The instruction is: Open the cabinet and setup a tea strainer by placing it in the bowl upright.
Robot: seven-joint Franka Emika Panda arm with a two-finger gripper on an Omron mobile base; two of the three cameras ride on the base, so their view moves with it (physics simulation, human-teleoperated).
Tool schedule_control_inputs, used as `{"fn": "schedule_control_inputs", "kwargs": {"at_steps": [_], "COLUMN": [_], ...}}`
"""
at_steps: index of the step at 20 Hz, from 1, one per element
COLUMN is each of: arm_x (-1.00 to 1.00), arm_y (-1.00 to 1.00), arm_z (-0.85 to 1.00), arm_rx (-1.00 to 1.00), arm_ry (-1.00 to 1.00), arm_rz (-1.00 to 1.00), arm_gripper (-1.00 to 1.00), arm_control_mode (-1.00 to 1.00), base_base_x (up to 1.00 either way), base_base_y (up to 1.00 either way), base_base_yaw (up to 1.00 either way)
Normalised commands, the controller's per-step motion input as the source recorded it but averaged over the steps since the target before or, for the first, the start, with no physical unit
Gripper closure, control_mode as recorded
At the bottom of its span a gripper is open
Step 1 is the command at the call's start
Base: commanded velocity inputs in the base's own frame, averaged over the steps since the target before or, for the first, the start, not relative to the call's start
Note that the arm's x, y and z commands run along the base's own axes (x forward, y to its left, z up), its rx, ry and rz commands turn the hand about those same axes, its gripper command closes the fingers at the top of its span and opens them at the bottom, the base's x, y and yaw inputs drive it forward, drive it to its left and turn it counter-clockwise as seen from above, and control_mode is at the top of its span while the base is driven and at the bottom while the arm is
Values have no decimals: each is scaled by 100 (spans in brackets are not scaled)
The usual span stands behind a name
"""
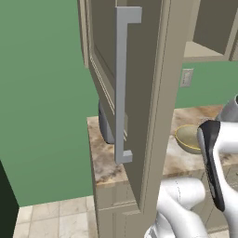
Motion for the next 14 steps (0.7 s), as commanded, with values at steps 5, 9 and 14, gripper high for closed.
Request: {"fn": "schedule_control_inputs", "kwargs": {"at_steps": [5, 9, 14], "arm_x": [40, 54, 47], "arm_y": [-33, -17, -3], "arm_z": [-6, -1, -24], "arm_rx": [6, 2, 0], "arm_ry": [-2, 2, 4], "arm_rz": [0, 0, 0], "arm_gripper": [100, 100, 100], "arm_control_mode": [-100, -100, -100], "base_base_x": [0, 0, 0], "base_base_y": [0, 0, 0], "base_base_yaw": [0, 0, 0]}}
